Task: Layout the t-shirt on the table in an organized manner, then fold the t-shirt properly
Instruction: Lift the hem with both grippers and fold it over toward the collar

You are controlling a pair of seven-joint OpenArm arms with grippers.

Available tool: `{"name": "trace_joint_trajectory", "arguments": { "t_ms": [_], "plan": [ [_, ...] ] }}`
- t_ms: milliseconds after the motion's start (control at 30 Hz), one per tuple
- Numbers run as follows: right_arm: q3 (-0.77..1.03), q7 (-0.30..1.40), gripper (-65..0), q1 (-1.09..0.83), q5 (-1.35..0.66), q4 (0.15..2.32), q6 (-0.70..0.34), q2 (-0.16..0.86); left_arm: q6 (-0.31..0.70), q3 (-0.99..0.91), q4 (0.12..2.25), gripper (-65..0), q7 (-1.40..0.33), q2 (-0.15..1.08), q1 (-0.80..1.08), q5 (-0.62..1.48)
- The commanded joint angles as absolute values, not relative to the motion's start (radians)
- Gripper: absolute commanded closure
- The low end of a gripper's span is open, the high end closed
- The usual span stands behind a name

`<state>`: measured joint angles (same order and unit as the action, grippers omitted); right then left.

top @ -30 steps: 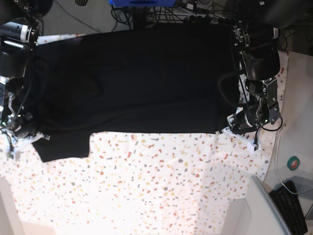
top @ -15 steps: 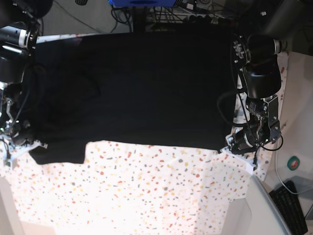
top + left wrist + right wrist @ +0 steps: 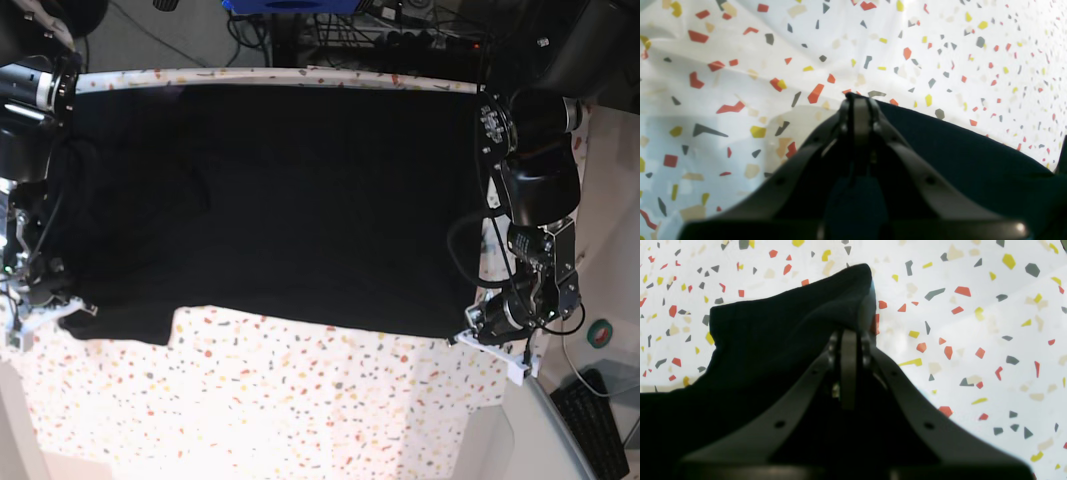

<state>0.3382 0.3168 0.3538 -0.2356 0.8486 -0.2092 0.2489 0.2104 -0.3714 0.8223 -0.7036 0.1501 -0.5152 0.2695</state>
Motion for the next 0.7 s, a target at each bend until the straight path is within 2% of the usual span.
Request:
{"name": "trace_joint_trajectory", "arguments": {
  "t_ms": [0, 100, 300, 467, 667],
  "plan": [
    [0.338, 0.266, 0.0, 0.381, -0.243, 0.862, -0.214, 0.268, 0.216, -0.372, 0.837, 0.0, -0.687, 0.160, -0.559, 0.282],
    [0.329, 0.200, 0.0, 0.380, -0.242, 0.862, -0.214, 0.268, 0.216, -0.372, 0.835, 0.0, -0.687, 0.170, -0.576, 0.282],
    [0.159, 0.113, 0.0, 0.374, -0.245, 0.854, -0.214, 0.303, 0.216, -0.372, 0.835, 0.0, -0.687, 0.177, -0.579, 0.282],
    [0.145, 0.036, 0.0, 0.395, -0.243, 0.756, -0.214, 0.305, 0.220, -0.372, 0.837, 0.0, -0.688, 0.179, -0.568, 0.288],
    [0.142, -0.041, 0.0, 0.410, -0.242, 0.639, -0.216, 0.308, 0.246, -0.384, 0.923, 0.0, -0.797, 0.179, -0.484, 0.291]
  ]
}}
